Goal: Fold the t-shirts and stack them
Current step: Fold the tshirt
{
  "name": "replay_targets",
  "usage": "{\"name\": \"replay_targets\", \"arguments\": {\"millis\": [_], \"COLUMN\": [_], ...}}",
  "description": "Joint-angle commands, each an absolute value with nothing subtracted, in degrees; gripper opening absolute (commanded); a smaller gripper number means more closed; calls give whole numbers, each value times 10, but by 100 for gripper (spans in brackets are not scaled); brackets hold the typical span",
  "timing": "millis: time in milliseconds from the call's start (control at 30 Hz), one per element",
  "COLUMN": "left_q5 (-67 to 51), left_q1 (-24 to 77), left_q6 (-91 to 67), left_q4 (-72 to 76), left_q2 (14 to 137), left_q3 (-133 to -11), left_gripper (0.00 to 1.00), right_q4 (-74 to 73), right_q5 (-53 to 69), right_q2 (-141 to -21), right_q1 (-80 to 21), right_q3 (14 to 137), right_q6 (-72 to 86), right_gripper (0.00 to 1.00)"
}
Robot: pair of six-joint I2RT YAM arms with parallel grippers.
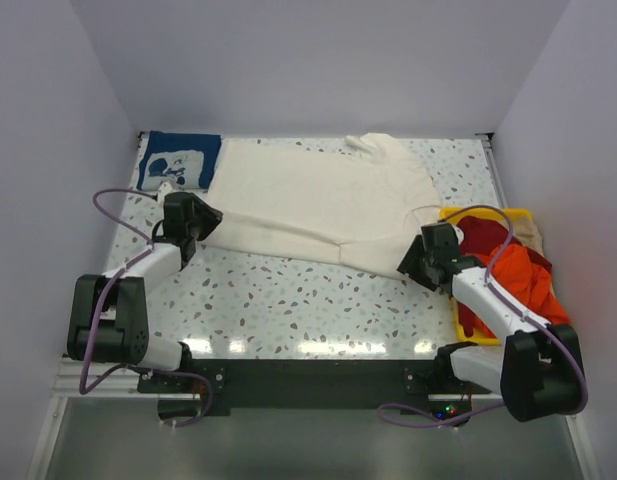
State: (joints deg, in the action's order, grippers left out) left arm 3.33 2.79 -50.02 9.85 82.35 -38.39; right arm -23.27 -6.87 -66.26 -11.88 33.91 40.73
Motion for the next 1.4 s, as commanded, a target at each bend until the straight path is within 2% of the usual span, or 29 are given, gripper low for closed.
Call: {"name": "replay_targets", "arguments": {"millis": [0,267,367,400,467,500,600,633,867,1367], "left_q5": [28,25,24,24,24,23,23,23,19,22], "left_q1": [30,30,30,30,30,30,30,31,31,30], "left_q6": [-499,-495,-497,-497,-497,-497,-496,-496,-497,-502], "left_q4": [134,134,137,139,139,139,139,139,146,149], "left_q2": [801,796,799,800,804,806,809,813,831,882], "left_q3": [-385,-381,-381,-381,-382,-384,-386,-388,-393,-423], "left_gripper": [44,43,42,42,42,42,42,42,42,42], "right_q4": [-184,-155,-148,-146,-141,-141,-153,-160,-201,-221], "right_q5": [-71,-62,-58,-55,-51,-47,-49,-48,-41,22], "right_q2": [-671,-688,-694,-694,-699,-700,-700,-700,-740,-1025], "right_q1": [-120,-121,-121,-121,-121,-121,-121,-121,-120,-74], "right_q3": [324,311,309,307,308,313,336,344,470,773], "right_q6": [437,447,452,453,456,457,452,450,432,436], "right_gripper": [57,55,43,36,27,17,2,0,0,0]}}
